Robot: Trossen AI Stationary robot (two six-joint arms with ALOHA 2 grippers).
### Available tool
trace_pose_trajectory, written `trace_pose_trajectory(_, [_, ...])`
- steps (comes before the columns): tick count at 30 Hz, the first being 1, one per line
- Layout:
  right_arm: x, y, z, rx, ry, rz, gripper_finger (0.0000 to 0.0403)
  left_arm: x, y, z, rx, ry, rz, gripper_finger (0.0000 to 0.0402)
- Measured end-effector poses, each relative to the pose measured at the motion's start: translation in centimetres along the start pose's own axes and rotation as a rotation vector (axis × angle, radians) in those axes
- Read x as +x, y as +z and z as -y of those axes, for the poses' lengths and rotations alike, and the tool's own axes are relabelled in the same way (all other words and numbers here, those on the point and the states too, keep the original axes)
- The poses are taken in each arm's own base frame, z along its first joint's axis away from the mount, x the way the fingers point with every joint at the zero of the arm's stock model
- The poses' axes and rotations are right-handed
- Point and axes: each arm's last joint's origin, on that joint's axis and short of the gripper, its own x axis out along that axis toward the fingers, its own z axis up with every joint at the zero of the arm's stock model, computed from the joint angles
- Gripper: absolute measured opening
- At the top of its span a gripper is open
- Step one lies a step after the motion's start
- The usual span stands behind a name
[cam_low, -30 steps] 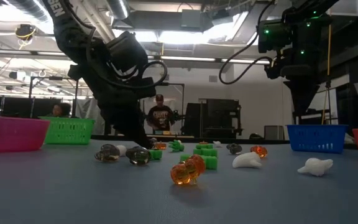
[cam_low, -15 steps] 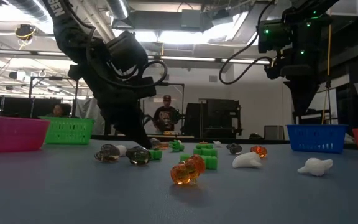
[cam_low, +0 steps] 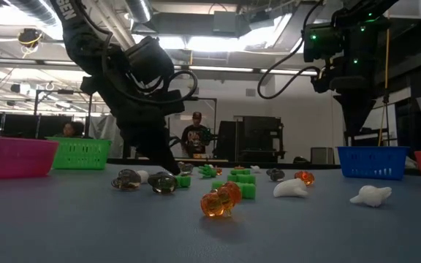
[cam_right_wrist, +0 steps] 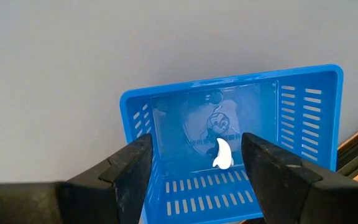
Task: Sort Halloween decoration
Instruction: Put the small black skull toy into the green basket
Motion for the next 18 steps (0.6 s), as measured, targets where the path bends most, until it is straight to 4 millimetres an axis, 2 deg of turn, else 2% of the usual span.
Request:
trace_pose_trajectory(3, [0.00,0.00,0.00,0.000,0.000,0.000,0.0246,0.01,0.15,-0.13,-0.001,0.031,0.018,0.0086])
trace_pose_trajectory(12, [0.00,0.00,0.00,0.000,0.000,0.000,0.0246,0.00,0.27,-0.11,0.001,0.057,0.030,0.0167])
trace_pose_trajectory(18, [0.00,0.00,0.00,0.000,0.000,0.000,0.0246,-0.03,0.67,-0.20,-0.001,0.085,0.070,0.0191])
